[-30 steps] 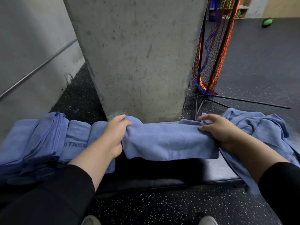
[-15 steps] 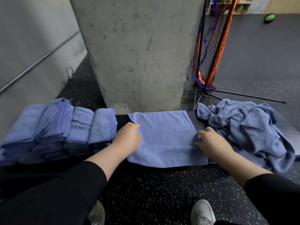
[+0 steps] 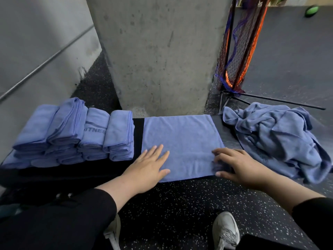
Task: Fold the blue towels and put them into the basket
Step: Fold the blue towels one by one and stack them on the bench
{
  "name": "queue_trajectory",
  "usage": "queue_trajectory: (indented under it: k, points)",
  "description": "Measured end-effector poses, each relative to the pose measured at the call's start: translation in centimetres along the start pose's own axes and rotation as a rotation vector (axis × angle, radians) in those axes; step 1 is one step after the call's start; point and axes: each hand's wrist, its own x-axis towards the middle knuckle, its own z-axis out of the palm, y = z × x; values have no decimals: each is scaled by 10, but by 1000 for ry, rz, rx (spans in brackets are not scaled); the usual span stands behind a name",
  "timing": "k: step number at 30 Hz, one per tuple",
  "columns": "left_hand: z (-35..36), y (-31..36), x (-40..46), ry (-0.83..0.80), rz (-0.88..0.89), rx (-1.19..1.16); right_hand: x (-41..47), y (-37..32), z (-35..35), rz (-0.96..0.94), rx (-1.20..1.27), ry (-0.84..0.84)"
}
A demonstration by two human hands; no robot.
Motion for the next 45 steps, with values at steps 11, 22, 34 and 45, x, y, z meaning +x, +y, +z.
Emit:
queue_trajectory:
  k: [11,22,34,45]
  points:
    - [27,-9,-21,283,157,181,-8,7,6,-75,9,264]
    - [11,-20,-27,463,75,-256,-7,4,-15,166,169,113]
    - [-46,-16,-46,-106,-57,-498,-13,-10,-67,344,344,-272]
    - [-85,-12,-14,316,-296,-787,15,-22,-95,453,550,128]
